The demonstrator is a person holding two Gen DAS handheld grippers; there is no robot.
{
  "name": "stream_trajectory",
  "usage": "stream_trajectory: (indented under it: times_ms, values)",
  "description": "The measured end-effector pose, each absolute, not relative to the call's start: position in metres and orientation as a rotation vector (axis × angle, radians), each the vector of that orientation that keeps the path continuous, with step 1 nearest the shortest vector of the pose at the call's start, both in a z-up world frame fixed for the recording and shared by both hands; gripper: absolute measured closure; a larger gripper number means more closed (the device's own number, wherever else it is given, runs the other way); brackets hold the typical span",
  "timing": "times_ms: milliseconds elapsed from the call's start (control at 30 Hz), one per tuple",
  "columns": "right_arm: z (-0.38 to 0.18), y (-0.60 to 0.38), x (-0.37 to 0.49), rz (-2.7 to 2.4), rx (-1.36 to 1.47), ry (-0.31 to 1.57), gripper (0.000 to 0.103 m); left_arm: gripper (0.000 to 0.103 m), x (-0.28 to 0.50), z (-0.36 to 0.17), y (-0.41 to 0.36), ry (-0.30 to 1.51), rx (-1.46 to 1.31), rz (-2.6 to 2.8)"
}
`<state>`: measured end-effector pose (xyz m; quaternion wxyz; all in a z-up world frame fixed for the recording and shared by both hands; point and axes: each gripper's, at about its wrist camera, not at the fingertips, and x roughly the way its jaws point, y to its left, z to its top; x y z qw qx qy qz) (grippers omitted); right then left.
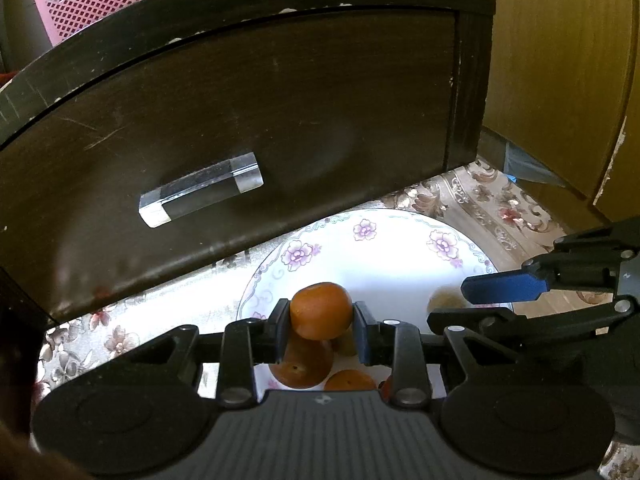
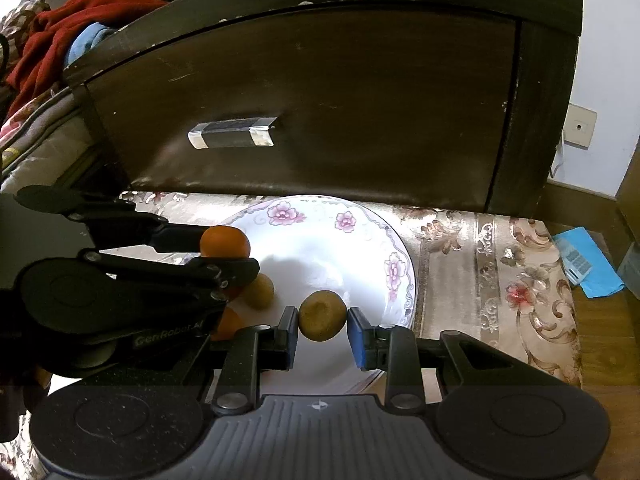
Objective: Organize fruits
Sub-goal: 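Open both tools to drop the mandarin and tan fruit into the bowl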
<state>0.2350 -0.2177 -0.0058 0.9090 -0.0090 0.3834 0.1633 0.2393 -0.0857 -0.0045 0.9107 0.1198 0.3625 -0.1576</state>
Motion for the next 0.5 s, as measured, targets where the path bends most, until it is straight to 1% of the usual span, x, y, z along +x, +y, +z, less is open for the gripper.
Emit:
stream_trajectory:
  times_ms: [500]
  values:
    - [-0.0002, -0.22, 0.2316, 0.324, -0.002, 0.778, 0.077, 0.062, 0.2364, 0.005, -0.0854, 0.739, 0.247, -0.317]
